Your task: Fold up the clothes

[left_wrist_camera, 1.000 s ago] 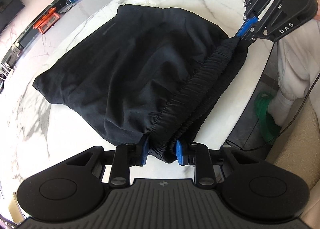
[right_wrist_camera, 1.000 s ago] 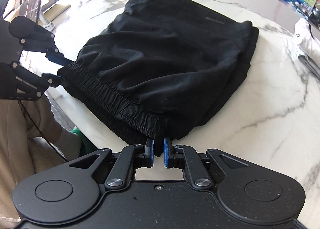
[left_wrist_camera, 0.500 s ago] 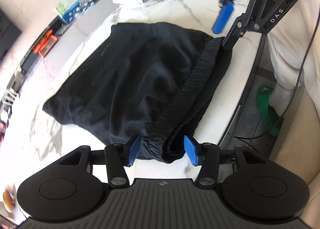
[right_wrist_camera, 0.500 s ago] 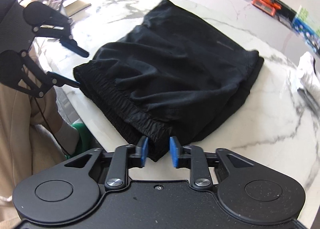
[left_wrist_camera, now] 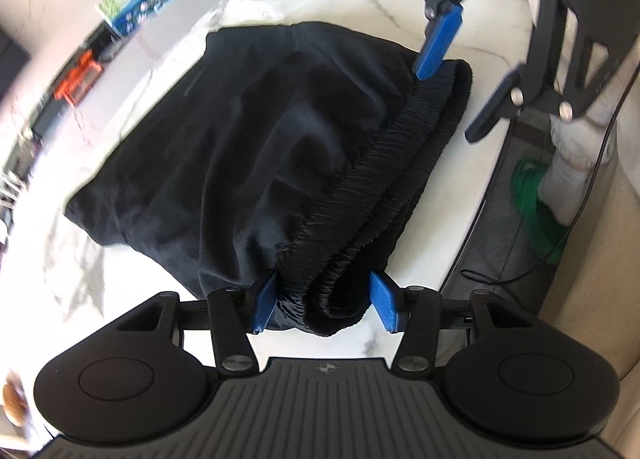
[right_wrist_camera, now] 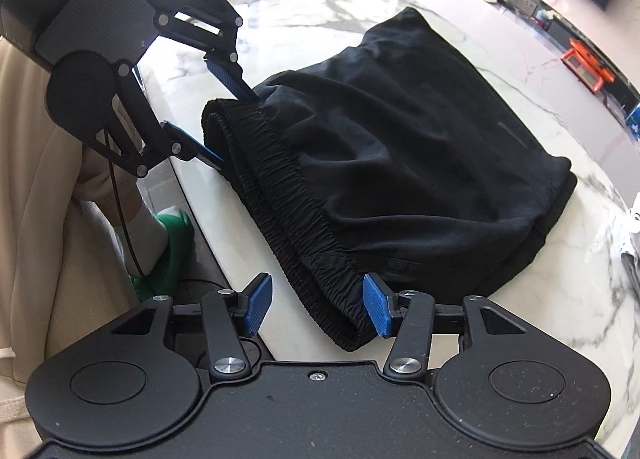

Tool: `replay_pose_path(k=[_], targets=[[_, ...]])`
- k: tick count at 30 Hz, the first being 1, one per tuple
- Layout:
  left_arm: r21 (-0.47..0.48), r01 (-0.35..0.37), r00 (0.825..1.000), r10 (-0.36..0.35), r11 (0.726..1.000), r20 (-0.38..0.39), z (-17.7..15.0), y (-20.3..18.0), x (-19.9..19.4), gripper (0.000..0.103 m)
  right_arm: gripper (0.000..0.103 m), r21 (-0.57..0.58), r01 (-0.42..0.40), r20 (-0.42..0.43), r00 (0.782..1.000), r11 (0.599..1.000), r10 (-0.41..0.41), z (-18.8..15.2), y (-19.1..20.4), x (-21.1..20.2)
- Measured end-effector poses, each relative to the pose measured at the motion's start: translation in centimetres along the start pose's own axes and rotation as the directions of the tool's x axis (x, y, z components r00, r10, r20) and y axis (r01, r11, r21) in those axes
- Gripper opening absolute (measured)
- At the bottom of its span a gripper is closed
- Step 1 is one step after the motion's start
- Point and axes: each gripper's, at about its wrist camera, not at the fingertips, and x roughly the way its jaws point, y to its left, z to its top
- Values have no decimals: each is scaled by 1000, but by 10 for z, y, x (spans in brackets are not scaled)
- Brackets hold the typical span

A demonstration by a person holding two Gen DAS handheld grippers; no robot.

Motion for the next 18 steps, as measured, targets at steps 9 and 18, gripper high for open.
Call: replay_pose_path(k=[9, 18], targets=[[-35, 66, 996, -68, 997, -62, 8, 13, 6, 47, 52, -33, 17, -38, 999, 999, -18, 7, 0, 23], [63, 31, 998, -28, 998, -53, 9, 3, 0, 48, 41, 59, -44, -71, 996, 997, 48, 11, -14, 27]])
